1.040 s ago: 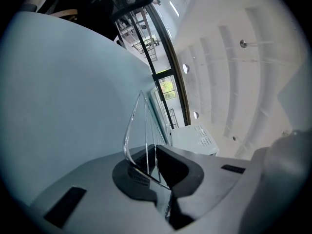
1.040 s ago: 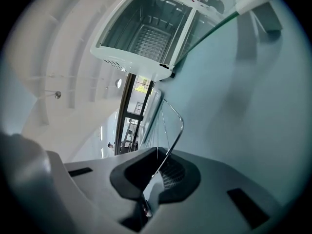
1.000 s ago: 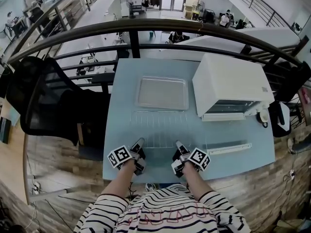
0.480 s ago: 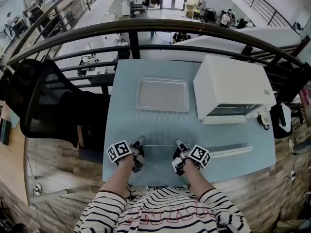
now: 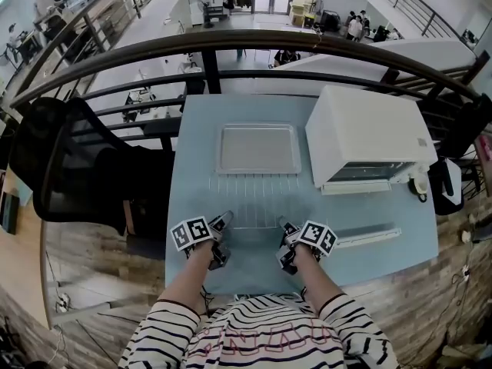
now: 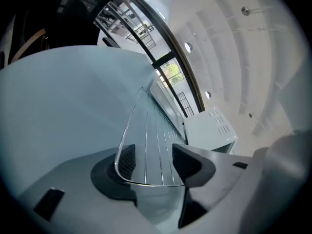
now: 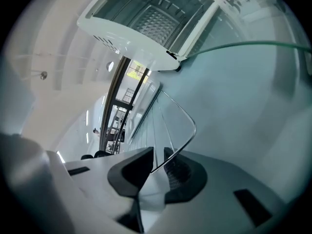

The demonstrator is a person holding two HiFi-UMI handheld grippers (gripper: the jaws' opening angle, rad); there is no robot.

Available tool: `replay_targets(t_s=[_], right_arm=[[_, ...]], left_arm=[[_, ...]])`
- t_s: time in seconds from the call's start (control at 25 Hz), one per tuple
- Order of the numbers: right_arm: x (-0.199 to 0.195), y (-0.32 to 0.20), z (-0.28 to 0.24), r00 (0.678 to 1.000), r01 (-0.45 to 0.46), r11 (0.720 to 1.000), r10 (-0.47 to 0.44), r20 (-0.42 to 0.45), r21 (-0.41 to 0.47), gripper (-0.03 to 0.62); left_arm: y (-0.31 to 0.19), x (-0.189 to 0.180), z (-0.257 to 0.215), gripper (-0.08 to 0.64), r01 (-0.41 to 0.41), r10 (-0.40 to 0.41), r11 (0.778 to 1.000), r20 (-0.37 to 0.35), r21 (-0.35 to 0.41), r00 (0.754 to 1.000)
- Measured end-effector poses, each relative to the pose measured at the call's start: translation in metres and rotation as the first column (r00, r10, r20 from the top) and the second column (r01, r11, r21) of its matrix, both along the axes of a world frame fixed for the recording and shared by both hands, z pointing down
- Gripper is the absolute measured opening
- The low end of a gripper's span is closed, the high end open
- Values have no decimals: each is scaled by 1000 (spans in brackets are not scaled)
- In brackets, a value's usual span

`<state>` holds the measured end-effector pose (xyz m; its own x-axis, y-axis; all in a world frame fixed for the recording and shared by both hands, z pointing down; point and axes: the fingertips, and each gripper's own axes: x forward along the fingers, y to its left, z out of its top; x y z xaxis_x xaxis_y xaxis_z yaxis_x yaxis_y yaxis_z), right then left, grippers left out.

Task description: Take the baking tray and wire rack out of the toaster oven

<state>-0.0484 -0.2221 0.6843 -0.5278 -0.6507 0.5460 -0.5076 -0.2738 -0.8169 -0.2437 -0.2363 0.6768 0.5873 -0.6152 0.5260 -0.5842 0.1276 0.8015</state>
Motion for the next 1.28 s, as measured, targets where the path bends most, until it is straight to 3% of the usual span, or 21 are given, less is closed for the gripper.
replay_targets(t_s=[0.08,0.2,0.44,0.68,1.0,1.08,1.28], right_arm=[[-1,4,1,997,54,998,-55,-55,-19,91],[-8,10,2,982,145,988,-150,-115,-57,201],[-11,17,4,972,194,978,-203,-116,-82,232],[-9,20,3,966,207,975,-217,-140,-81,232],[-11,27,5,927,320,941,-335,-168,-113,241],[-11,29,4,919,345,931,-361,-160,-121,241],[-9,37,3,889,406,903,-425,-171,-139,245]], left_arm=[[2,-1,-2,241,-23,23,1000,43,3,999],[2,-10,-5,268,-19,18,1000,83,13,996],[9,-16,-4,318,-72,65,997,229,22,971],[19,-17,1,331,-166,151,986,376,7,914],[31,-19,7,353,-331,297,943,523,-29,799],[32,-23,6,353,-348,311,937,522,-30,794],[37,-30,3,353,-319,287,948,501,-23,816]])
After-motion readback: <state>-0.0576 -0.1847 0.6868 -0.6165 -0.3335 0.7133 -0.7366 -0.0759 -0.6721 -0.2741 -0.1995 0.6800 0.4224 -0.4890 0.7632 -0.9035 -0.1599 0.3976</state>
